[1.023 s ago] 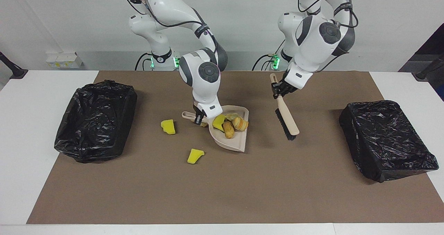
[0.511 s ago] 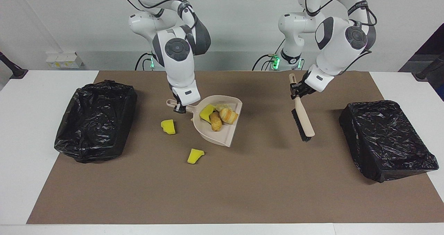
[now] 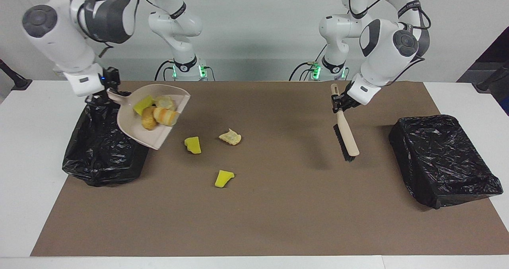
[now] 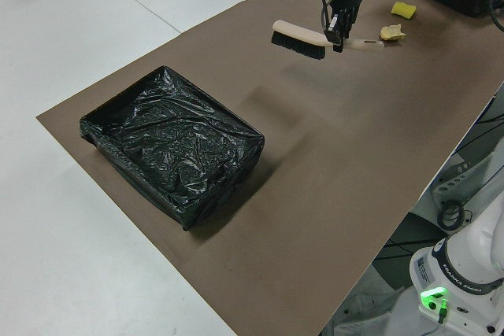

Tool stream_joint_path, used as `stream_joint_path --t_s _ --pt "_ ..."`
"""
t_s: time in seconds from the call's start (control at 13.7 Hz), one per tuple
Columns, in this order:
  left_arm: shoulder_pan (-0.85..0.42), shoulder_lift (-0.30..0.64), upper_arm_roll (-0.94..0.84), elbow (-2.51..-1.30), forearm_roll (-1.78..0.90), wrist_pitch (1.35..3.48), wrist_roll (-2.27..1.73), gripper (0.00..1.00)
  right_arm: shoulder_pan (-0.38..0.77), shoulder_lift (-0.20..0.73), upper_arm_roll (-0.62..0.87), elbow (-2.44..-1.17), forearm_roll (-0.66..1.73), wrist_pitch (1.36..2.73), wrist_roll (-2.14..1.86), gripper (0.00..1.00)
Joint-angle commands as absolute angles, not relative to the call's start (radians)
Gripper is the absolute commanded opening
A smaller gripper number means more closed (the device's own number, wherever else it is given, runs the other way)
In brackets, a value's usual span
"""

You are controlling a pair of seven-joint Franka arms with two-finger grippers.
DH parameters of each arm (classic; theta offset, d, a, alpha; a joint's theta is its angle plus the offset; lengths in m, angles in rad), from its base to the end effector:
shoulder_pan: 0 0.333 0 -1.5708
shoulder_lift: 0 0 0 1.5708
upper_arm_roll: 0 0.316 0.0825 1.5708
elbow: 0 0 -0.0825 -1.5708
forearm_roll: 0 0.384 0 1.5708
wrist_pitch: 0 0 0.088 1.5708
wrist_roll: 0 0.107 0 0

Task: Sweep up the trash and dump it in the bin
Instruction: 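Carry the dustpan to the bin with the right gripper and tip it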

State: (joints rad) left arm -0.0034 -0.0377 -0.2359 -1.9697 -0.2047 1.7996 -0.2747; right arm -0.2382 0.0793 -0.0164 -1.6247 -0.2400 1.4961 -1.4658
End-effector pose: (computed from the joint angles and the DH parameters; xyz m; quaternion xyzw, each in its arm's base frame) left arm 0.5133 -0.1441 0.4766 0.9923 0.0477 -0.0877 0.0735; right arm 0.5384 -0.1676 0.5526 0.8098 0.5649 -0.1584 0.0004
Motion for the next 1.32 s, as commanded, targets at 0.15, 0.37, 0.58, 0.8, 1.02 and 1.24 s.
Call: stream_joint_path --t_s 0.15,0.37,0.58,0.8,1.02,1.24 --pt "-0.017 -0.109 -0.247 -2.058 -0.189 1.798 -0.27 0.0 -0.356 0.092 0.003 -1.64 -0.516 1.702 -1.609 0.0" --pt "-0.121 -0.169 -0.255 -2.152 -0.19 1.819 -0.305 0.0 -0.28 0.092 0.006 -1.756 -0.751 1.807 -1.535 0.0" --pt "-0.253 -0.198 -0.255 -2.259 -0.199 1.923 -0.403 0.0 -0.255 0.103 0.008 -1.825 -0.922 1.841 -1.491 0.0" --pt "-0.377 -0.202 -0.255 -2.383 -0.25 2.081 -0.446 0.0 -0.203 0.095 0.006 -1.867 -0.962 1.841 -1.491 0.0" --pt "-0.477 -0.215 -0.256 -2.479 -0.261 2.207 -0.566 0.0 -0.178 0.095 0.008 -1.862 -1.035 1.794 -1.483 0.0" --pt "-0.555 -0.227 -0.255 -2.559 -0.279 2.331 -0.653 0.0 -0.109 0.065 0.008 -1.806 -1.084 1.675 -1.529 0.0"
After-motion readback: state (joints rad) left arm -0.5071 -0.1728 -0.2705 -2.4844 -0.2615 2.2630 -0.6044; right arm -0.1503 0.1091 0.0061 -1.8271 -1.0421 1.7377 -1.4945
